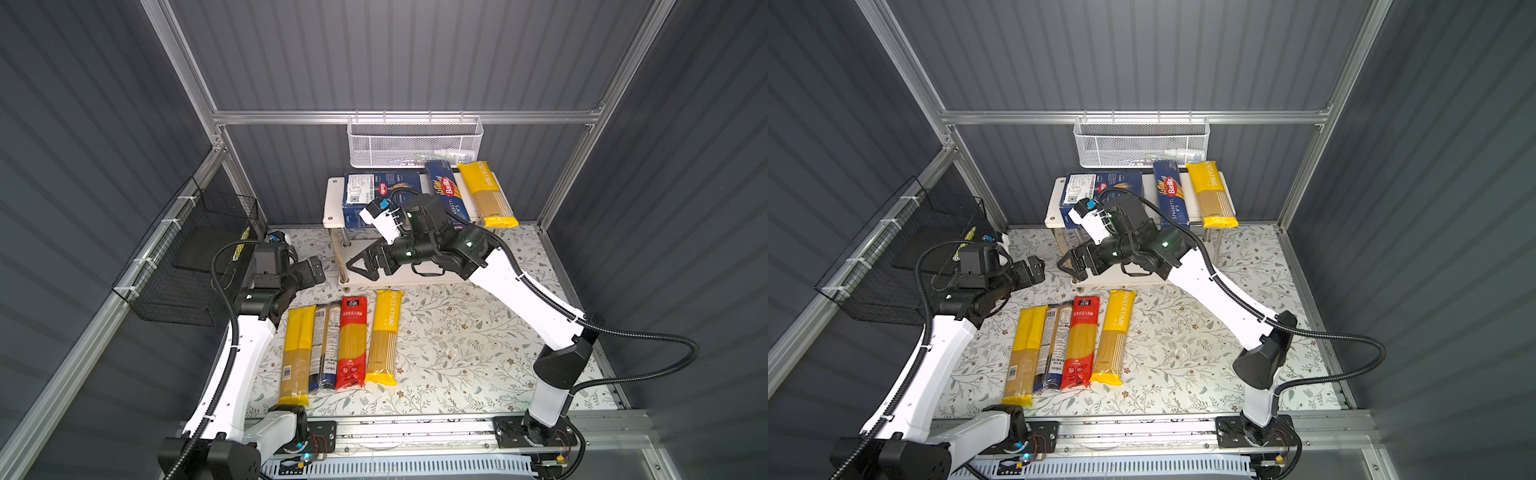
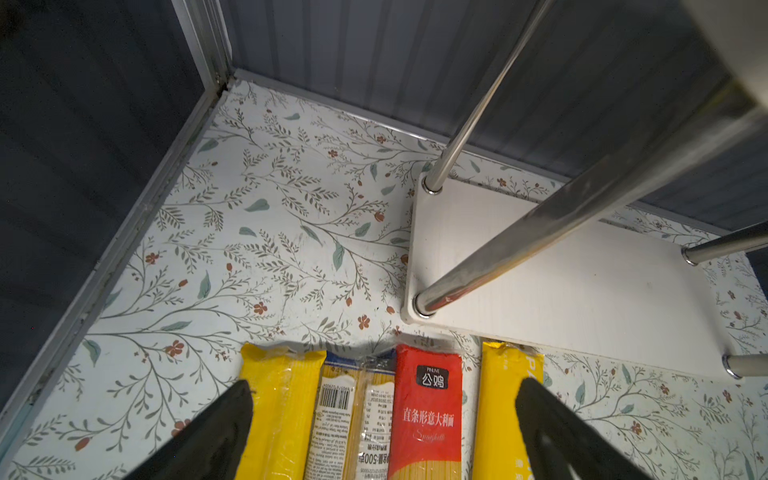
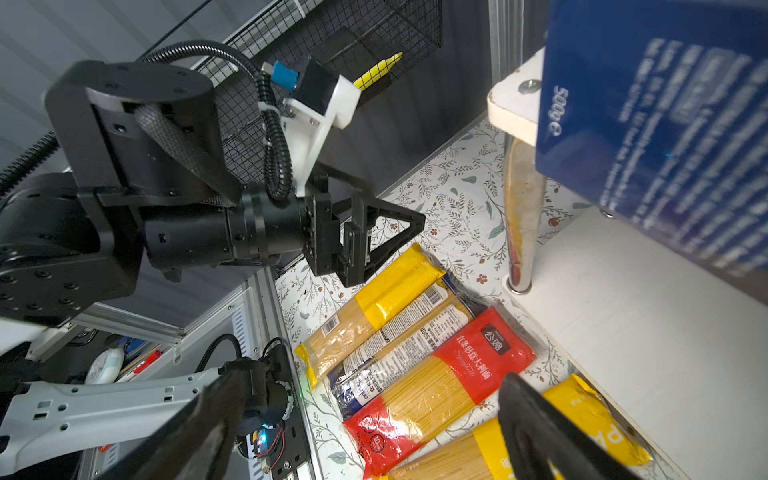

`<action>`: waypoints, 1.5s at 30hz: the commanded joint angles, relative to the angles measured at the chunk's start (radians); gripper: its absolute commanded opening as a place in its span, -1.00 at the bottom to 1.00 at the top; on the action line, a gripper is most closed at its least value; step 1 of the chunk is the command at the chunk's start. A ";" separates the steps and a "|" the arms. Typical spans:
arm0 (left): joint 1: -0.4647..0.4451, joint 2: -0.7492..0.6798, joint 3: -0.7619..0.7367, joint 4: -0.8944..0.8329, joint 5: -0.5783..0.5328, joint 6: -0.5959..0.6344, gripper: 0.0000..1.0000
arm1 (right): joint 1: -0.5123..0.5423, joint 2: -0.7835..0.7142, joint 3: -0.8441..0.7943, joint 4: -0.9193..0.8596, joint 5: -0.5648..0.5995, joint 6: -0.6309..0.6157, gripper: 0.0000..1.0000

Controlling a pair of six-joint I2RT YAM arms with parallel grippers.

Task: Place and organize the pasta boxes and bags onto the shelf
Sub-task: 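Withdraw both grippers from the shelf and lower them toward the bags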

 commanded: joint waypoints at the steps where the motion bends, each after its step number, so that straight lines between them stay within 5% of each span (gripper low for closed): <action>1: 0.010 -0.017 -0.064 0.086 0.049 -0.031 0.99 | -0.006 0.016 0.050 0.010 0.013 -0.007 0.94; 8: 0.010 -0.072 -0.266 0.276 0.083 -0.039 1.00 | -0.029 0.091 0.151 -0.009 -0.009 -0.003 0.94; 34: 0.009 -0.026 -0.505 0.503 0.200 -0.011 1.00 | -0.123 0.231 0.333 -0.006 -0.084 0.010 0.95; 40: 0.010 -0.049 -0.540 0.539 0.174 0.002 1.00 | -0.041 0.184 0.317 -0.152 0.042 -0.086 0.98; 45: 0.010 -0.074 -0.607 0.607 0.152 -0.010 1.00 | 0.057 0.022 0.073 -0.103 0.198 -0.049 0.98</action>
